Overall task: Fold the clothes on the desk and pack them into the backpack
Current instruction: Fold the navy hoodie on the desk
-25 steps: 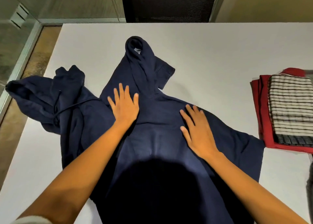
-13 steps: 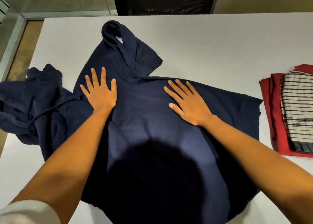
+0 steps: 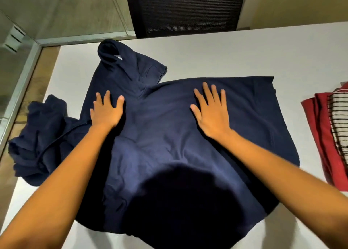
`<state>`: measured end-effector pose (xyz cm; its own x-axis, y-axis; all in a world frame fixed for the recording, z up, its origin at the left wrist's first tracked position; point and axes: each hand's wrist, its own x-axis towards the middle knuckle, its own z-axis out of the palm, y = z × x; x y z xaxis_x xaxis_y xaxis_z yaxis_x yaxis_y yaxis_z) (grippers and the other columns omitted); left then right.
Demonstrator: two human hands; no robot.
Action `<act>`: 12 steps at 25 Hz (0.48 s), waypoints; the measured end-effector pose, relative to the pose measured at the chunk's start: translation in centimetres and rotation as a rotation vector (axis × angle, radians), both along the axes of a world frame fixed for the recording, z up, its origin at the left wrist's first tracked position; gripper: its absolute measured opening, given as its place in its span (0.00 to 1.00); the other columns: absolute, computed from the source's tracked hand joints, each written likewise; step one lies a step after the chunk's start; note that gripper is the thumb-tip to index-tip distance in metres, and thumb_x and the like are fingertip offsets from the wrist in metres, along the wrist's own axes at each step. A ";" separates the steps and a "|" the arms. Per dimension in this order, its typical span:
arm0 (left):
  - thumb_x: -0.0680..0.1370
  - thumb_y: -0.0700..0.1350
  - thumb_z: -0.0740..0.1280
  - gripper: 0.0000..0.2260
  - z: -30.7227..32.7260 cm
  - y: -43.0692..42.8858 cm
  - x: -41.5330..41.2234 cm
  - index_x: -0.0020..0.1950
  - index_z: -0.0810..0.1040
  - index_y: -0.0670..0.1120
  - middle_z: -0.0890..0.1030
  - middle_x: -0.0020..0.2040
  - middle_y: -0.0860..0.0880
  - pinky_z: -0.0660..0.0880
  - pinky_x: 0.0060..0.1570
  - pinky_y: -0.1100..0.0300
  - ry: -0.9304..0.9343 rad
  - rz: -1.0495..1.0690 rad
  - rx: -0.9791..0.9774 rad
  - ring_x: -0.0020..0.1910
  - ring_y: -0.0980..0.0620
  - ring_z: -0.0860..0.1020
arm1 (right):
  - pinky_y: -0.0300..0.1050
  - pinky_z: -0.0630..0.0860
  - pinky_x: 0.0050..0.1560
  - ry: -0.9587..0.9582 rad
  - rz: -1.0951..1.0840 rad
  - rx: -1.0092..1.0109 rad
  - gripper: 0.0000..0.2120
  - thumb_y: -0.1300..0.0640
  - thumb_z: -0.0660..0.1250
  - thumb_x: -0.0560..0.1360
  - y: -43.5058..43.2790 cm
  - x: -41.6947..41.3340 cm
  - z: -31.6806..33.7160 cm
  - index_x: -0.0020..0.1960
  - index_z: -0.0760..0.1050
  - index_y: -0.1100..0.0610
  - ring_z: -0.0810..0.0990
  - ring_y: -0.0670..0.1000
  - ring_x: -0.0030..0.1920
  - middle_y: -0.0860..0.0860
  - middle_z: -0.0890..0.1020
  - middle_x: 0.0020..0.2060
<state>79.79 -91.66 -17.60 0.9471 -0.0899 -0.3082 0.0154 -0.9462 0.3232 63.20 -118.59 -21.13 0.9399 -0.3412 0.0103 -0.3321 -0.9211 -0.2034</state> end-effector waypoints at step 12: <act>0.80 0.65 0.49 0.33 -2.1 -1.4 -3.7 0.79 0.43 0.52 0.42 0.79 0.49 0.39 0.74 0.42 -0.077 -0.142 0.102 0.77 0.44 0.39 | 0.59 0.39 0.76 0.102 0.013 -0.076 0.32 0.33 0.37 0.78 -5.4 -2.6 -0.6 0.79 0.45 0.45 0.42 0.53 0.79 0.49 0.47 0.79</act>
<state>76.13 -93.09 -19.74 0.9483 -0.1965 -0.2493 -0.1419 -0.9649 0.2208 60.64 -123.99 -21.74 0.9416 -0.3311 -0.0605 -0.3358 -0.9367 -0.0989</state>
